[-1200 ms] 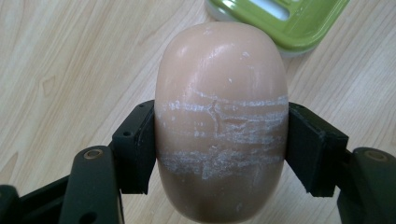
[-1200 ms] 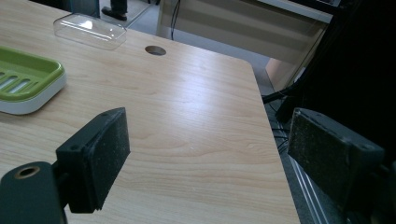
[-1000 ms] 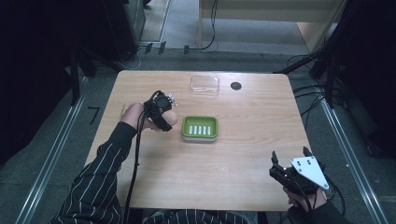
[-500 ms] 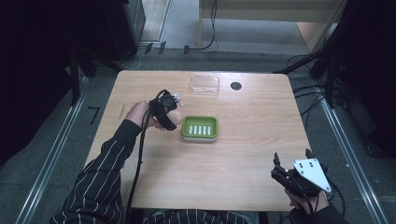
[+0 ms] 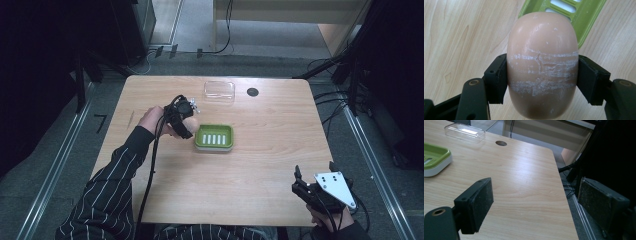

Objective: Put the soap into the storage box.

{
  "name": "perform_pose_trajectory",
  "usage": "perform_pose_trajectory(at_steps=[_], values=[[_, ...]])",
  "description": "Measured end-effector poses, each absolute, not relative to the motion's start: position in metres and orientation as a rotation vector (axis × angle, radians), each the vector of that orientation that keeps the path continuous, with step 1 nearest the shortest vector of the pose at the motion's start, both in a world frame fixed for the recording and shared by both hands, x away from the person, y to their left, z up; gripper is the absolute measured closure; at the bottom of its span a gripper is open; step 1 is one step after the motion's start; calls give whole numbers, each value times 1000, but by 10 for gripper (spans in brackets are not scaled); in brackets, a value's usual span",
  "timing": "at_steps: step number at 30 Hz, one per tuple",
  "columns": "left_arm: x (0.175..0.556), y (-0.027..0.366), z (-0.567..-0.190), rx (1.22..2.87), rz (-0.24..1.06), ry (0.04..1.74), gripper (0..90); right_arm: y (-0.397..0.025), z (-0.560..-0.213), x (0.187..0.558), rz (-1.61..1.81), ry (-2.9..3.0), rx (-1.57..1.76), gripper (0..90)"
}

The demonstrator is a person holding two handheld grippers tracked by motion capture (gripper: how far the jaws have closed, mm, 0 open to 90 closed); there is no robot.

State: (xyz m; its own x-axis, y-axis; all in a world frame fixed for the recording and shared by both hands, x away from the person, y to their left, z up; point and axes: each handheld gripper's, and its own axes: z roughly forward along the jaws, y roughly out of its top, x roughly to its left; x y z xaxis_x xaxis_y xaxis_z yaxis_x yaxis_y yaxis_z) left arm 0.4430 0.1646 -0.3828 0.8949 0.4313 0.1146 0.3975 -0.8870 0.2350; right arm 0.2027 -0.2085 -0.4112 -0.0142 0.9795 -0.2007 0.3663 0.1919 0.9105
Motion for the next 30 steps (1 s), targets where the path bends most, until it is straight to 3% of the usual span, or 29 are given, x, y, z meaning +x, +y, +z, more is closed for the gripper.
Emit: perform_pose_trajectory(at_steps=[30], values=[[446,139,-383,2853,256,491,336,-215,-412,195,820,1523,1353,136]])
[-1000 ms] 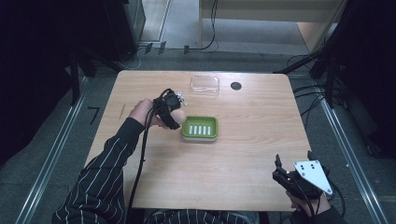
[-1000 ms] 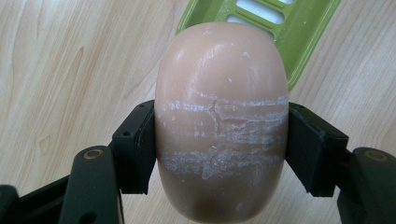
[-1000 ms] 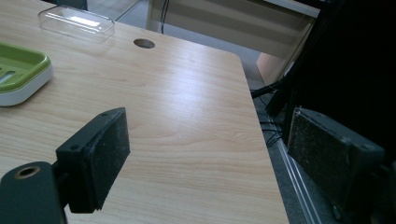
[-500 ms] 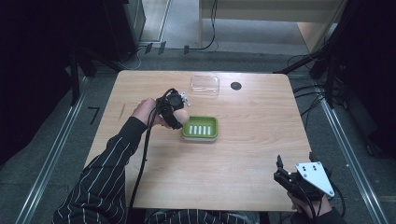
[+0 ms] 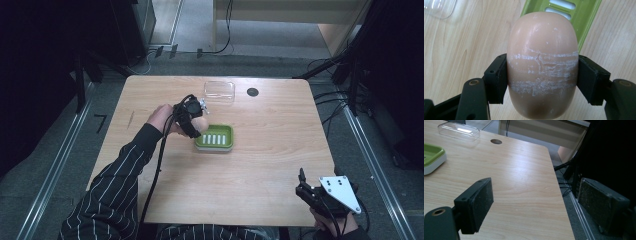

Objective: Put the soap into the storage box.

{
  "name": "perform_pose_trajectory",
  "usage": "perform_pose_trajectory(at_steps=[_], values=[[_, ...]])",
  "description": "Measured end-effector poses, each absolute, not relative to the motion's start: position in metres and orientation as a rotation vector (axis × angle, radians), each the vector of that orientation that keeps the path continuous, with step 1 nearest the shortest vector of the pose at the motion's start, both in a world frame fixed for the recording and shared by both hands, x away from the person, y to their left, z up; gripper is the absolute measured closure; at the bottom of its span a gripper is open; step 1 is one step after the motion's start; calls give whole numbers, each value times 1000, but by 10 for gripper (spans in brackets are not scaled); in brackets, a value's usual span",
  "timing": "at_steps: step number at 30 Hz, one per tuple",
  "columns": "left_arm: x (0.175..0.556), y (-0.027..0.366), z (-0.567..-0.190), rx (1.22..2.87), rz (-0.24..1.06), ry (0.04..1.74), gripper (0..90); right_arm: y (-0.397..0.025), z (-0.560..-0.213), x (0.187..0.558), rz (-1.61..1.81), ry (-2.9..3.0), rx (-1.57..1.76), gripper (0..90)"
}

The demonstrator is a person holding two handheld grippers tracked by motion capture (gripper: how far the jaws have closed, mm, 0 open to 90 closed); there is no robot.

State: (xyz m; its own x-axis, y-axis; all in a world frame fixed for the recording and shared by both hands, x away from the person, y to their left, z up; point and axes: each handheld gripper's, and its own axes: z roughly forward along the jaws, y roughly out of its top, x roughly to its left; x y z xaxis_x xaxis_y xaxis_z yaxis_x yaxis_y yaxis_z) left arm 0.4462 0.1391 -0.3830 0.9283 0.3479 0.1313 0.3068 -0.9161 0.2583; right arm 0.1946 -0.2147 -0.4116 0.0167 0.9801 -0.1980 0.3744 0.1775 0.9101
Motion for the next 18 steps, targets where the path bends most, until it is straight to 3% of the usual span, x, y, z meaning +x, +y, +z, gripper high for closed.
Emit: perform_pose_trajectory(at_steps=[18], values=[[450,123,-390,2875,264,394,336,-217,-412,192,812,1513,1361,136]])
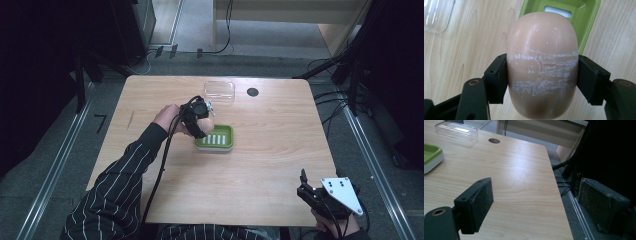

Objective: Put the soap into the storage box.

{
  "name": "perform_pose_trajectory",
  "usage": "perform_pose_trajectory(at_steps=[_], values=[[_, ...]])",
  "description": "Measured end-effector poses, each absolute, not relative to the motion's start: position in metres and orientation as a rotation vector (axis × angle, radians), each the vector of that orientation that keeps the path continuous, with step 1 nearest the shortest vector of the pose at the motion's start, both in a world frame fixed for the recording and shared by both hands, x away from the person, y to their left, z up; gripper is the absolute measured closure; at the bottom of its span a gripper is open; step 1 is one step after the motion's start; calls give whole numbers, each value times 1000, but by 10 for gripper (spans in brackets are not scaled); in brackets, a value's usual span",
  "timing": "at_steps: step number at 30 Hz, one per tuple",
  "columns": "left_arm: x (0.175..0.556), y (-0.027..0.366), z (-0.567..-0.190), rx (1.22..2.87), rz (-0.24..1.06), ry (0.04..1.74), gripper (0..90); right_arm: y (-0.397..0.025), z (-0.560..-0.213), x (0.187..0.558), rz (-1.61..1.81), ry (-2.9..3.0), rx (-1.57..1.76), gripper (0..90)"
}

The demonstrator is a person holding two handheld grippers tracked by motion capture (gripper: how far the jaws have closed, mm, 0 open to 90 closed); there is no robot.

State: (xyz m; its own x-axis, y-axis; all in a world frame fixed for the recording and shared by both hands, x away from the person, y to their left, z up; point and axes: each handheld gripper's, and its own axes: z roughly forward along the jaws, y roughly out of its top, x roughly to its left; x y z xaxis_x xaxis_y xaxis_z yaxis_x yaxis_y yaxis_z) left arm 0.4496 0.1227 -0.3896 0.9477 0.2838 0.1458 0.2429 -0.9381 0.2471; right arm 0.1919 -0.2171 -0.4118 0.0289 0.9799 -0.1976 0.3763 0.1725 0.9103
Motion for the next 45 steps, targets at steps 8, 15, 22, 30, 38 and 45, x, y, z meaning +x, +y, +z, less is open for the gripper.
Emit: perform_pose_trajectory(at_steps=[8,15,22,30,38,45], values=[[452,113,-395,2883,260,339,336,-219,-412,190,811,1504,1374,136],[453,108,-399,2879,268,301,336,-219,-412,189,806,1503,1374,136],[455,104,-402,2882,272,281,336,-219,-412,189,803,1501,1375,136],[455,100,-403,2863,289,250,336,-220,-412,187,795,1499,1377,136],[457,95,-410,2877,269,224,336,-220,-412,186,792,1499,1381,136],[458,92,-415,2860,276,206,335,-221,-412,186,791,1498,1380,136]])
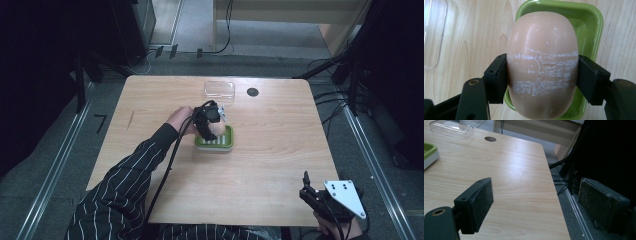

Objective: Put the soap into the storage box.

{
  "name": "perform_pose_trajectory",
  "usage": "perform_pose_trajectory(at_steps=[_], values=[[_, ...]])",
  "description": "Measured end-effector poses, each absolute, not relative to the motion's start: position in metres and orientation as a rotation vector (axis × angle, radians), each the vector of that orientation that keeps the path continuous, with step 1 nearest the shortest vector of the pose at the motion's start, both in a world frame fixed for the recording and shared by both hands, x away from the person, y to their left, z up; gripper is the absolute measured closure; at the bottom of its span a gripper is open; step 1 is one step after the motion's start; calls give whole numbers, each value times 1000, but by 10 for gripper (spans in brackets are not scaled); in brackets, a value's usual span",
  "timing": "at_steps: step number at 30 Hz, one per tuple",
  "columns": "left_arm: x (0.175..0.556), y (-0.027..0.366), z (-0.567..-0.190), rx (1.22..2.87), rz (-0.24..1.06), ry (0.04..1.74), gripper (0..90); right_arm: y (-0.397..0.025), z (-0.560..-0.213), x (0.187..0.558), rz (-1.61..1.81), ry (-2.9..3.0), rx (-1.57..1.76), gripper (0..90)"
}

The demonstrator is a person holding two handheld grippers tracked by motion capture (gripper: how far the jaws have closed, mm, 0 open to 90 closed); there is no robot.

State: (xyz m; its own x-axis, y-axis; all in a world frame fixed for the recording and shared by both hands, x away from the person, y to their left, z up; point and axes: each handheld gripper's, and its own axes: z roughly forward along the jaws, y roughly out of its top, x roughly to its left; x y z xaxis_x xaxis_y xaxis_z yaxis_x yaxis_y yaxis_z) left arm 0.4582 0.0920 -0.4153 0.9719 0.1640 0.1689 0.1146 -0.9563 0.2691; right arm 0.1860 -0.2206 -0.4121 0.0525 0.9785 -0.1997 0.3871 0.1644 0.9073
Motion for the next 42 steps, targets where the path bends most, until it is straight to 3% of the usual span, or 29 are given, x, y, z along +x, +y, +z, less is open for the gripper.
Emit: perform_pose_trajectory(at_steps=[32,42], values=[[461,91,-432,2848,204,225,340,-220,-412,188,795,1503,1374,136],[461,93,-431,2859,200,254,291,-219,-412,189,802,1503,1374,135]])
